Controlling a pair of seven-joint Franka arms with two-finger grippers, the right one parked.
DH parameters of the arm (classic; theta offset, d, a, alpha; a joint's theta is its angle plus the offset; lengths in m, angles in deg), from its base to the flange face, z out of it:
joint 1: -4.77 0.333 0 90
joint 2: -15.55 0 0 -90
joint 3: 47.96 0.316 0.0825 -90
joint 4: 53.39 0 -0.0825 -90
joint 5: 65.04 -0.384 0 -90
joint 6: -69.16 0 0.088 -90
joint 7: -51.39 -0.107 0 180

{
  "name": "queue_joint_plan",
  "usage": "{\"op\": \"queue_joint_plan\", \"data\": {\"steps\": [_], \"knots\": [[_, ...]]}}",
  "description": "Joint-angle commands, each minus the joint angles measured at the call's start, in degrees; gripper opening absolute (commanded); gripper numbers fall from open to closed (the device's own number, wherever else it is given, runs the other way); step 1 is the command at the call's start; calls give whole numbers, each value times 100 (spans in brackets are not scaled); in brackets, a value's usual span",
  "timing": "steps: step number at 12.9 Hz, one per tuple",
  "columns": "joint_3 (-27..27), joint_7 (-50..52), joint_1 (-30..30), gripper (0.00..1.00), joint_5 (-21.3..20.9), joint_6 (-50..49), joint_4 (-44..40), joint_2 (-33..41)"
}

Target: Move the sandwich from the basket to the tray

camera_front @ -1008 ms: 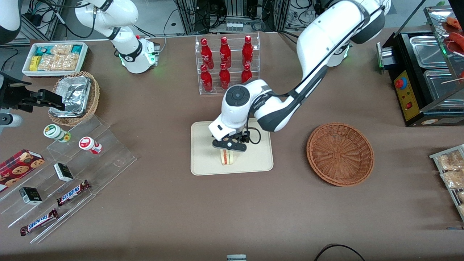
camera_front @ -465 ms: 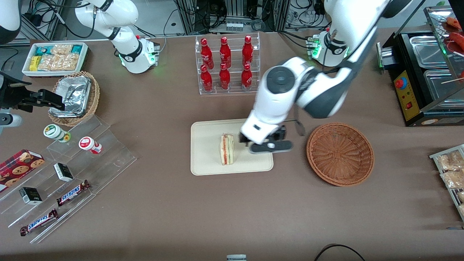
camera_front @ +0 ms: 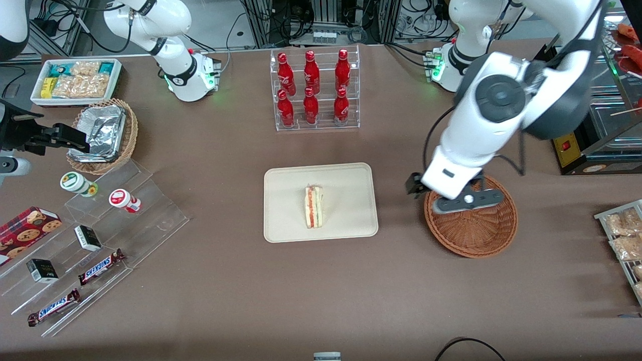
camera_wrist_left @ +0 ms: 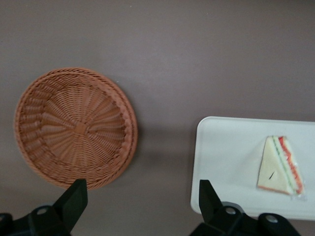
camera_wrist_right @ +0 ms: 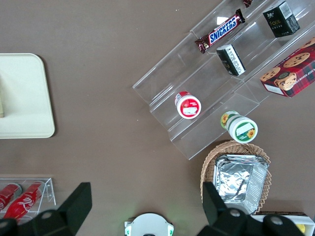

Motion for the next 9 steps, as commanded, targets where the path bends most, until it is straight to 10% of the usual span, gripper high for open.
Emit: {"op": "queue_joint_plan", "data": {"steps": [1,9], "knots": [[-28,-883,471,100,339,-305,347,611],[478,-2695,1036,100,964,-508,1224,1823]]}}
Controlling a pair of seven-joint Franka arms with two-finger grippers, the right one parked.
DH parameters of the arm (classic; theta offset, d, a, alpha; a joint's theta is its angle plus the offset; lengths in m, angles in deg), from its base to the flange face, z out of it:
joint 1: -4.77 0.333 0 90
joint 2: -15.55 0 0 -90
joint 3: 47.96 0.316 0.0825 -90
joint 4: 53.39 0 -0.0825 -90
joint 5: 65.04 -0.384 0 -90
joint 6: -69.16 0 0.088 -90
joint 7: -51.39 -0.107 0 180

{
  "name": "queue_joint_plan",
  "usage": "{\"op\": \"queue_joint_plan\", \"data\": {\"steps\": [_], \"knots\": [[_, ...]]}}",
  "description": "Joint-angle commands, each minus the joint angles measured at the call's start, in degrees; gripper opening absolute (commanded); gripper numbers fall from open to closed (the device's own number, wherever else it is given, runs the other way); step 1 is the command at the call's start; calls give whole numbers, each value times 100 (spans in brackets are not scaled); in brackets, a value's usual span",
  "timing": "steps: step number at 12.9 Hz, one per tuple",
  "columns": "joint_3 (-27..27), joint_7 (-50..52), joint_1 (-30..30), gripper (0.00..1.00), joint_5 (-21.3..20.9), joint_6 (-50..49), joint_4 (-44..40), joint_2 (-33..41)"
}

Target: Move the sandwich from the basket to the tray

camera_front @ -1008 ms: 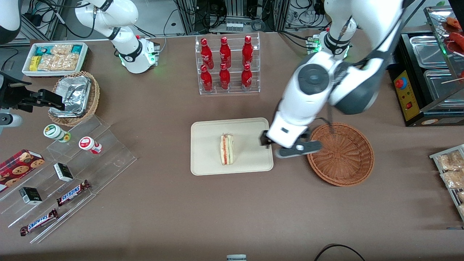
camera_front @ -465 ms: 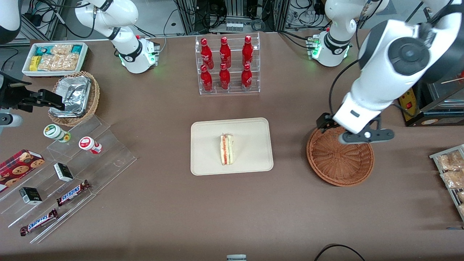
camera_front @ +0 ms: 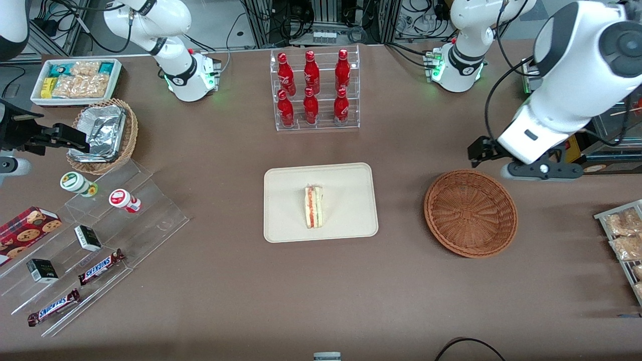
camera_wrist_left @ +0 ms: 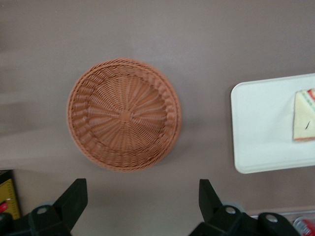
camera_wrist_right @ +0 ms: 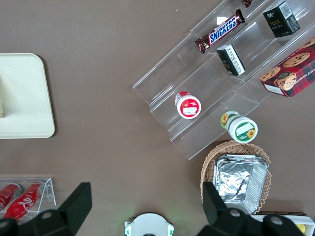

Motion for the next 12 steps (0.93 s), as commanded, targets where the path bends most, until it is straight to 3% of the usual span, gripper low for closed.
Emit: {"op": "queue_joint_plan", "data": {"steps": [1,2,4,7,12], "knots": [[1035,-520,-688,100,231,-130,488,679],[1704,-687,-1172,100,258,-174,576,838],[2524,-908,-1738,100,258,-236,778,1180],[2642,-857,-1740,100,223,-508,377,1130],[2668,-856,-1713,100,153,-1254,-1171,137]]}}
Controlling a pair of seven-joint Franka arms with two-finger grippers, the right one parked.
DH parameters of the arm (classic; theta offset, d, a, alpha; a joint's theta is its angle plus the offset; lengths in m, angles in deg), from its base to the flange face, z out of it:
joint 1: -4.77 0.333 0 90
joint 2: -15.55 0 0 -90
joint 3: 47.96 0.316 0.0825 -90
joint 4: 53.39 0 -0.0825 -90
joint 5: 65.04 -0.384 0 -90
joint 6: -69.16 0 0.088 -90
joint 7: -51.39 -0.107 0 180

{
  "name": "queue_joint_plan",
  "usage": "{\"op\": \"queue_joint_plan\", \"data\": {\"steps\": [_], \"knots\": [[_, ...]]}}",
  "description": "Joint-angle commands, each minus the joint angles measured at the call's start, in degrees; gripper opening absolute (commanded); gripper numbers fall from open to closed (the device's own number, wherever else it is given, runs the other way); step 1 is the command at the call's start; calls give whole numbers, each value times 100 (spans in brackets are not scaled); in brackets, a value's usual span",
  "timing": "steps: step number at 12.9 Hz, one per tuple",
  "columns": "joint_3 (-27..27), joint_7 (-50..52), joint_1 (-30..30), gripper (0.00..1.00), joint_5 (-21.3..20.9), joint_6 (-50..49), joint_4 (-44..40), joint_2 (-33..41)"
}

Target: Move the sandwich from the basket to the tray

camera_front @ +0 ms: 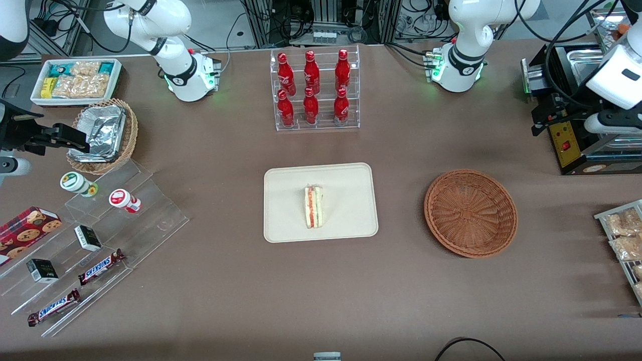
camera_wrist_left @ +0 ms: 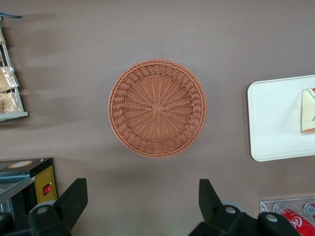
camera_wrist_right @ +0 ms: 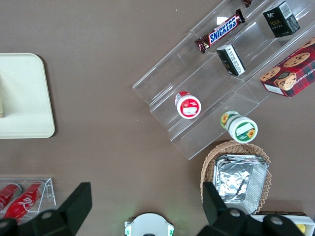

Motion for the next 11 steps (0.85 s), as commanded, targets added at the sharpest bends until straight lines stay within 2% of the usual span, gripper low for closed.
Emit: {"op": "queue_joint_plan", "data": {"steps": [1,3,11], "knots": [[77,-11,-68,100,-88,-446,-758,-531],[86,-11,-76,100,-281,-446,-775,-540],[367,-72,-68,100,-71,-446,-775,-575]]}}
